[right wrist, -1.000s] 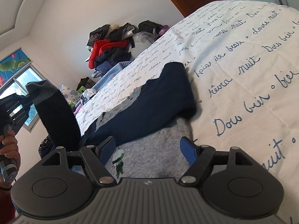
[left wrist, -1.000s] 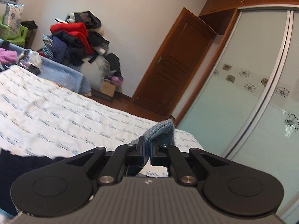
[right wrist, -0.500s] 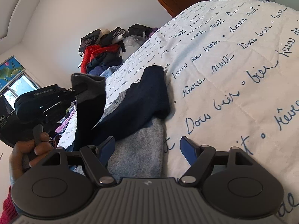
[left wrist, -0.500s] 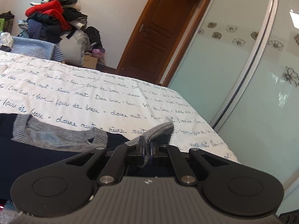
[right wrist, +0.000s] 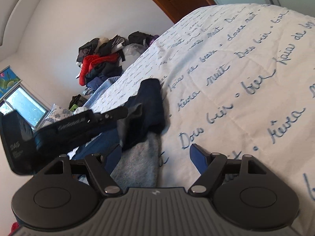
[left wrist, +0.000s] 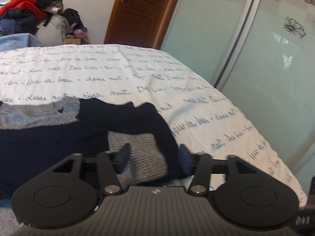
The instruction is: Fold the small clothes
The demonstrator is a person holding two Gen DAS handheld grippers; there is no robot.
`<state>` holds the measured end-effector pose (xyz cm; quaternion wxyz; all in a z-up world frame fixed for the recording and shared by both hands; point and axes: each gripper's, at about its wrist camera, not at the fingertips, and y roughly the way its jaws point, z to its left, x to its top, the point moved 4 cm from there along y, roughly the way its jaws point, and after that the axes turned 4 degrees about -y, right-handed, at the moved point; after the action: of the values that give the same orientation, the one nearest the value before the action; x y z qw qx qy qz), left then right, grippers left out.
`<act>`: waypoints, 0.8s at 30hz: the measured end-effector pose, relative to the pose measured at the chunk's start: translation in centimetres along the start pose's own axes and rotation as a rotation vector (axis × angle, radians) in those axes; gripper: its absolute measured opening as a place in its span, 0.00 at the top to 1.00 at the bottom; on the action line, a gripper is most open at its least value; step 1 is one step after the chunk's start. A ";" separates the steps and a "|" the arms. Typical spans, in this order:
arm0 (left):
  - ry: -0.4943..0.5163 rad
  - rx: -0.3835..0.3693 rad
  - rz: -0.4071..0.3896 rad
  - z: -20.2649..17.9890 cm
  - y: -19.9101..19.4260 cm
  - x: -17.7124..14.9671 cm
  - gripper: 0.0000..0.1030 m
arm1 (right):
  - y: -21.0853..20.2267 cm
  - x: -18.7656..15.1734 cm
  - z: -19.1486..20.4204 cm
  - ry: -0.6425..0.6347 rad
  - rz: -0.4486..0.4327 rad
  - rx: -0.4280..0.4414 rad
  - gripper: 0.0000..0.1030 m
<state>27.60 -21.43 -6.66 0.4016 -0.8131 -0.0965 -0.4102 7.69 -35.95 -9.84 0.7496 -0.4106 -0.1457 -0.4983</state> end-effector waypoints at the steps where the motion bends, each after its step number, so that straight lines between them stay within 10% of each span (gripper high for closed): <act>1: 0.001 -0.026 0.002 -0.2 -0.3 -0.2 0.32 | -0.2 0.2 -0.3 0.009 -0.012 -0.009 0.26; 5: 0.031 -0.043 -0.034 0.1 -3.0 -0.3 0.26 | -0.9 1.9 -1.0 0.048 -0.073 -0.034 0.24; 16: -0.135 0.417 -0.081 15.2 -9.9 0.7 0.21 | 8.6 4.1 6.8 -0.110 0.074 0.223 0.24; 24: -0.277 0.541 -0.040 24.3 -15.2 -1.4 0.21 | 11.5 2.7 8.6 -0.183 0.070 0.096 0.21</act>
<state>33.67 6.60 -7.25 0.5784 -0.7228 -0.2721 -0.2625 20.57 -29.19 -8.18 0.7690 -0.4225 -0.2228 -0.4248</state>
